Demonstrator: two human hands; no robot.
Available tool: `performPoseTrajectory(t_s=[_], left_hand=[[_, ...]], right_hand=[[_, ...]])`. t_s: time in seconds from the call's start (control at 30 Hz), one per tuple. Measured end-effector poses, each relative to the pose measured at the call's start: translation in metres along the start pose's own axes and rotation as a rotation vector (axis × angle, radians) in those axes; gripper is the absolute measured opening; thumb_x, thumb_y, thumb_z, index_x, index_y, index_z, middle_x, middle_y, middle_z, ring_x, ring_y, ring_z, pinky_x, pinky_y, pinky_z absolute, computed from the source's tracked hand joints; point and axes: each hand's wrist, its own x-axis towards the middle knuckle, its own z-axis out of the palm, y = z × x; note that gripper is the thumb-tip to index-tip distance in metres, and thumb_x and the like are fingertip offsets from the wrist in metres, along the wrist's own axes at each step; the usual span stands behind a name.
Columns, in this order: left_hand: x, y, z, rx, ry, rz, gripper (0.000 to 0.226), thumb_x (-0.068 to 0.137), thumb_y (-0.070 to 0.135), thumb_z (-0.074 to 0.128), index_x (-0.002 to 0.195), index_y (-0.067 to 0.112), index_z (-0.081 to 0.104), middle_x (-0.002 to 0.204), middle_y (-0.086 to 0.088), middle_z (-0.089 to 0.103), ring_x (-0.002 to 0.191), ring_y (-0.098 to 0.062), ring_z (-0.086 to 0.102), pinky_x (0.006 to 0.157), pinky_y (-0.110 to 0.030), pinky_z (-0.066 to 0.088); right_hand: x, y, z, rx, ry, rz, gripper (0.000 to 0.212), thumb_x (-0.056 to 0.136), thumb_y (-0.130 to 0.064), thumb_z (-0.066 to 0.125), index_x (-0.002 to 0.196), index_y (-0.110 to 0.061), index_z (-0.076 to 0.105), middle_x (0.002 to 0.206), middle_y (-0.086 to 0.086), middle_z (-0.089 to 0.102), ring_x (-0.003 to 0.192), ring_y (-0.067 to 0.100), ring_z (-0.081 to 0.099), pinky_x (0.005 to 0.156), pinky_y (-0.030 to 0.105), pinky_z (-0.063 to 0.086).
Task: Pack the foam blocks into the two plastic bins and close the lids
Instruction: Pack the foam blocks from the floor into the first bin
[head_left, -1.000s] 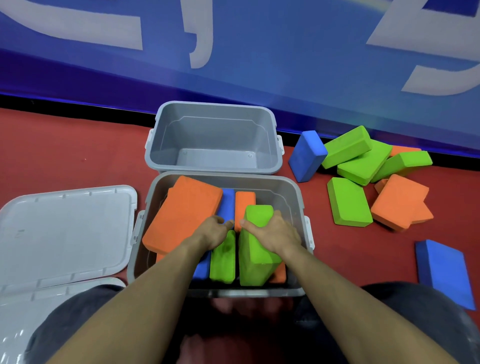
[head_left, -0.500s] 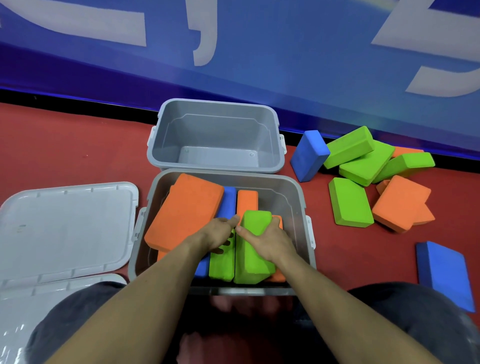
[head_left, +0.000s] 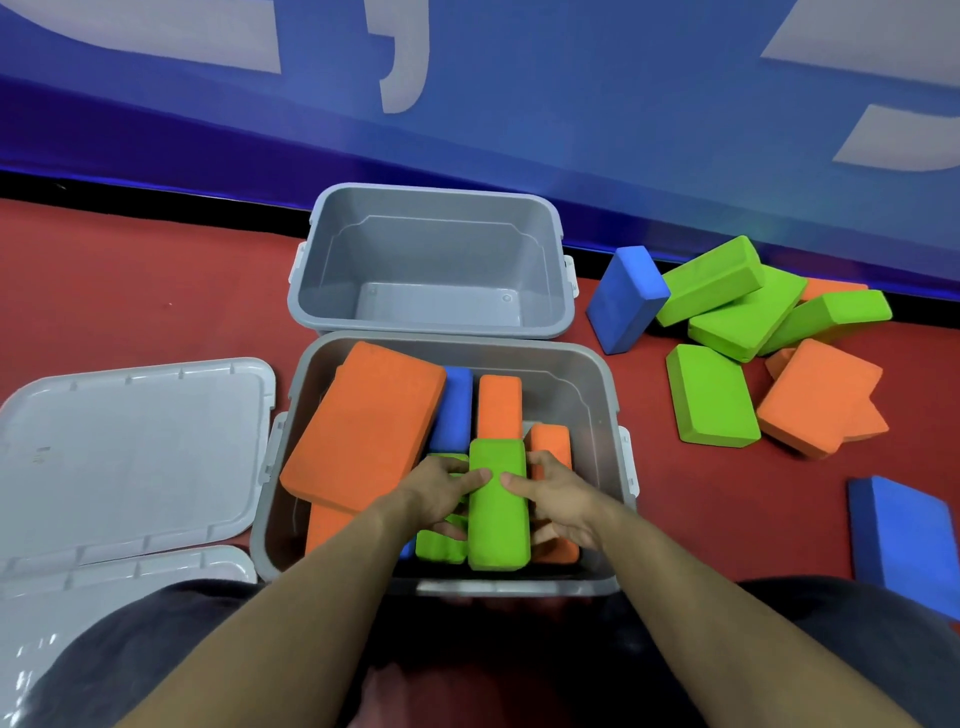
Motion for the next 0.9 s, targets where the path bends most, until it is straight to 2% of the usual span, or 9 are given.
performPoseTrajectory(t_s=[0.1,0.17,0.27,0.33,0.43,0.57,0.67,0.77,0.9], left_hand=[[0.016,-0.010,0.011,0.018,0.120,-0.023,0.066,0.092,0.037,0.073,0.144,0.004,0.050,0.137,-0.012,0.058,0.102,-0.024,0.061,0.059,-0.044,0.062],[0.027,-0.014,0.014,0.020,0.164,-0.036,0.065,0.090,0.035,0.076,0.141,0.004,0.053,0.129,-0.010,0.062,0.095,-0.023,0.063,0.056,-0.040,0.062],[0.044,-0.016,0.015,0.017,0.184,-0.062,0.058,0.087,0.028,0.079,0.135,0.002,0.059,0.113,-0.006,0.064,0.090,-0.021,0.064,0.055,-0.037,0.060],[0.054,-0.015,0.013,0.047,0.192,-0.089,0.054,0.083,0.028,0.083,0.128,0.004,0.063,0.110,-0.006,0.066,0.090,-0.021,0.066,0.055,-0.036,0.061],[0.067,-0.019,0.013,0.127,0.239,-0.123,0.044,0.076,0.029,0.090,0.108,0.008,0.068,0.096,-0.008,0.071,0.073,-0.021,0.068,0.055,-0.037,0.062],[0.075,-0.023,0.015,0.236,0.321,-0.116,0.043,0.073,0.035,0.091,0.089,0.009,0.060,0.073,-0.004,0.069,0.051,-0.020,0.065,0.049,-0.030,0.056],[0.077,-0.029,0.023,0.372,0.407,-0.076,0.043,0.073,0.046,0.088,0.079,0.017,0.056,0.076,-0.001,0.069,0.063,-0.021,0.068,0.059,-0.032,0.054],[0.080,-0.034,0.032,0.461,0.494,-0.028,0.042,0.075,0.053,0.083,0.079,0.023,0.054,0.088,-0.001,0.070,0.083,-0.026,0.068,0.073,-0.035,0.054],[0.079,-0.030,0.027,0.443,0.468,-0.053,0.043,0.073,0.052,0.085,0.079,0.022,0.055,0.085,0.000,0.068,0.079,-0.022,0.067,0.070,-0.033,0.053]], right_hand=[[0.020,0.014,0.002,0.029,0.007,0.025,0.045,0.100,-0.027,0.063,0.138,-0.022,0.039,0.130,0.006,0.064,0.113,0.026,0.067,0.091,0.064,0.053],[0.035,0.020,0.001,0.037,-0.003,0.036,0.055,0.099,-0.026,0.064,0.145,-0.023,0.033,0.134,0.006,0.062,0.114,0.026,0.066,0.091,0.065,0.053],[0.054,0.023,-0.005,0.013,-0.032,0.054,0.089,0.098,-0.023,0.066,0.159,-0.032,0.001,0.147,0.006,0.053,0.119,0.028,0.064,0.084,0.058,0.055],[0.062,0.024,-0.008,0.011,-0.057,0.055,0.099,0.100,-0.022,0.064,0.158,-0.037,-0.015,0.151,0.005,0.050,0.120,0.029,0.063,0.085,0.058,0.055],[0.073,0.034,-0.008,0.010,-0.080,0.036,0.096,0.101,-0.021,0.062,0.158,-0.042,-0.012,0.149,0.004,0.052,0.120,0.027,0.064,0.088,0.061,0.055],[0.081,0.048,-0.010,0.024,-0.040,-0.021,0.093,0.101,-0.021,0.062,0.156,-0.052,-0.005,0.144,0.004,0.054,0.116,0.020,0.066,0.087,0.061,0.056],[0.087,0.054,-0.010,0.005,-0.013,-0.045,0.088,0.102,-0.023,0.060,0.152,-0.061,-0.001,0.128,-0.002,0.060,0.111,0.018,0.067,0.084,0.056,0.059],[0.093,0.059,-0.011,-0.028,0.001,-0.091,0.081,0.103,-0.028,0.058,0.139,-0.076,0.004,0.129,-0.002,0.064,0.105,0.016,0.071,0.078,0.049,0.062],[0.094,0.059,-0.015,-0.035,-0.048,-0.103,0.081,0.103,-0.029,0.058,0.145,-0.071,0.004,0.123,-0.011,0.065,0.106,0.010,0.069,0.077,0.046,0.062]])
